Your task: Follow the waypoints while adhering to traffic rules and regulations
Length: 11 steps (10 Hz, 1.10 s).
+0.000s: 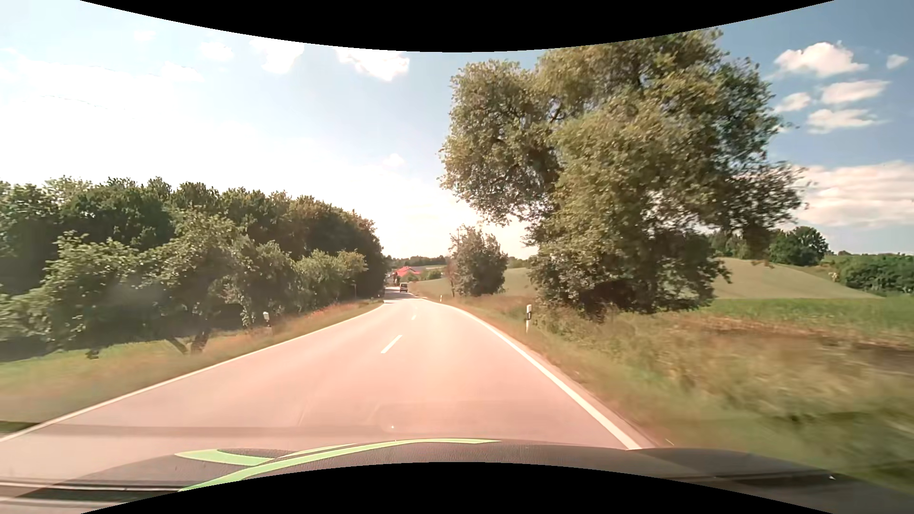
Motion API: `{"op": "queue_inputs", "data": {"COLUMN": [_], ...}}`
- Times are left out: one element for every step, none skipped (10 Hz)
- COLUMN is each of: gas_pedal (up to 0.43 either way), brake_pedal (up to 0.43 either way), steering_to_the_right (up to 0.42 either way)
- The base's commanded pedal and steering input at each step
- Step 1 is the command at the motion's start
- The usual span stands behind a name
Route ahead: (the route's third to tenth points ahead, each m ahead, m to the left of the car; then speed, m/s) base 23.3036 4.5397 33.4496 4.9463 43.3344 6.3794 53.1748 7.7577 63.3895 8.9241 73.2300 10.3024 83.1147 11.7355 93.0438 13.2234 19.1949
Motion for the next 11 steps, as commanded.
{"op": "queue_inputs", "data": {"gas_pedal": [0.0,0.0,0.0,0.0,0.0,0.0,0.0,0.0,0.0,0.0,0.0], "brake_pedal": [0.116,0.116,0.122,0.122,0.128,0.134,0.134,0.134,0.14,0.14,0.14], "steering_to_the_right": [-0.019,-0.018,-0.018,-0.017,-0.016,-0.015,-0.014,-0.014,-0.013,-0.013,-0.013]}}
